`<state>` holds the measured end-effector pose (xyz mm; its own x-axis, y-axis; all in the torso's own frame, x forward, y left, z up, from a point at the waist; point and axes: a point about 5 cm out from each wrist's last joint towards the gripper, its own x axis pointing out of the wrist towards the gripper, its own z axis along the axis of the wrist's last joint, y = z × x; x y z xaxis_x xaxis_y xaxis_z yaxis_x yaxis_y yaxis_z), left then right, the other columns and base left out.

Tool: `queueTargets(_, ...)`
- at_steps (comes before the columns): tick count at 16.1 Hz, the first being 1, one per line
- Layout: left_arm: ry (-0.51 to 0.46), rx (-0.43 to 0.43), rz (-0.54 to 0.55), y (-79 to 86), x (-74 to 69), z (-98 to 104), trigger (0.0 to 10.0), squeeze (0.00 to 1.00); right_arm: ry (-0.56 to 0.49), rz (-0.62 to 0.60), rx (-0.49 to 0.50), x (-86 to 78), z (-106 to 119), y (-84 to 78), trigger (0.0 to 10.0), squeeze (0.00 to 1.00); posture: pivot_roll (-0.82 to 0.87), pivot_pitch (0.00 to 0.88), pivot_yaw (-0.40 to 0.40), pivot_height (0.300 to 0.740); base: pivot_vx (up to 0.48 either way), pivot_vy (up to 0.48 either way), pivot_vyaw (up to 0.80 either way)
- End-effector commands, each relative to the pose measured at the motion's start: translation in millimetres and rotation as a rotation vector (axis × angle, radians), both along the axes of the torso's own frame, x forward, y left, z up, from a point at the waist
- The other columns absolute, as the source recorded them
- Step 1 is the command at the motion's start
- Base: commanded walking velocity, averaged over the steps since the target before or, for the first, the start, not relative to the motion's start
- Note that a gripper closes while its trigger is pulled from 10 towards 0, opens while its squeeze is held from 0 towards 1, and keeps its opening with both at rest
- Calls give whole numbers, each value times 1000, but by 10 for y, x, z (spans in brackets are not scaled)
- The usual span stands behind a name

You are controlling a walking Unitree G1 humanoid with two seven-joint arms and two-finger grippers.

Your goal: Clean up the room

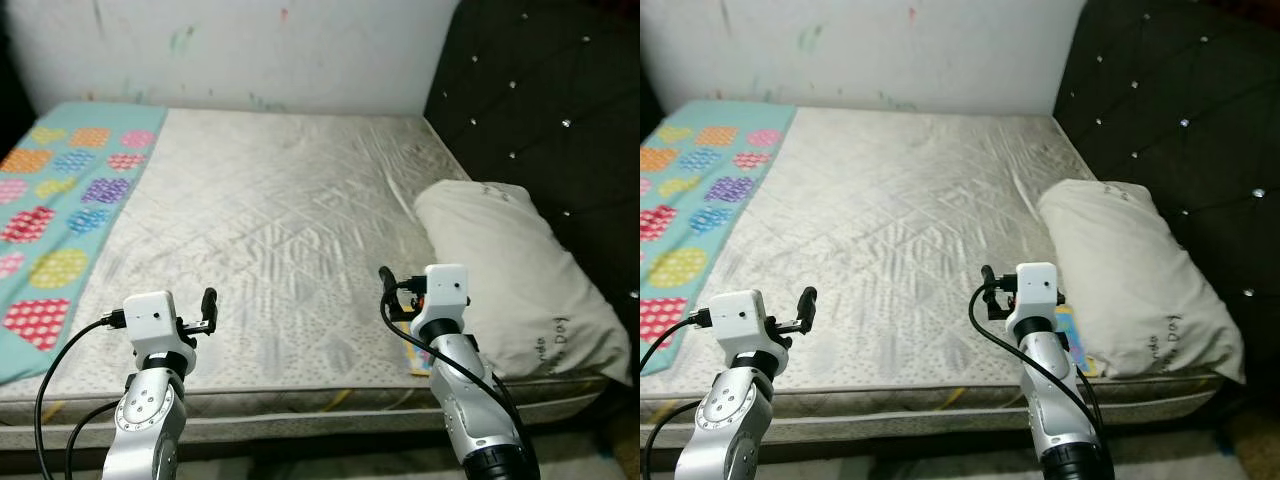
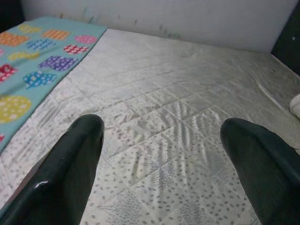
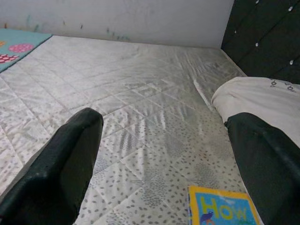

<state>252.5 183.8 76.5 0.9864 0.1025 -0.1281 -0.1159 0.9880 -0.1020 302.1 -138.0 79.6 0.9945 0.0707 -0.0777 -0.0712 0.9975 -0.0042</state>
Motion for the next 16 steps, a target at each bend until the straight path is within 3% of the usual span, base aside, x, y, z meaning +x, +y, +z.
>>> queueTargets(1, -35, 1, -48, -103, 10, 40, 10000, 0, 6, -26, -8, -6, -4, -114, 10000, 0, -55, 0, -42, 740, 0, 0, 0)
queueTargets(8, -40, -10, -80, -134, 8, 51, 10000, 0, -13, 11, -27, 17, 30, -63, 10000, 0, -51, 0, -45, 740, 0, 0, 0)
queueTargets(16, -48, -12, -87, -142, 21, 62, 10000, 0, -5, 6, -14, 15, 18, -63, 10000, 0, -53, 0, -43, 740, 271, 0, 0)
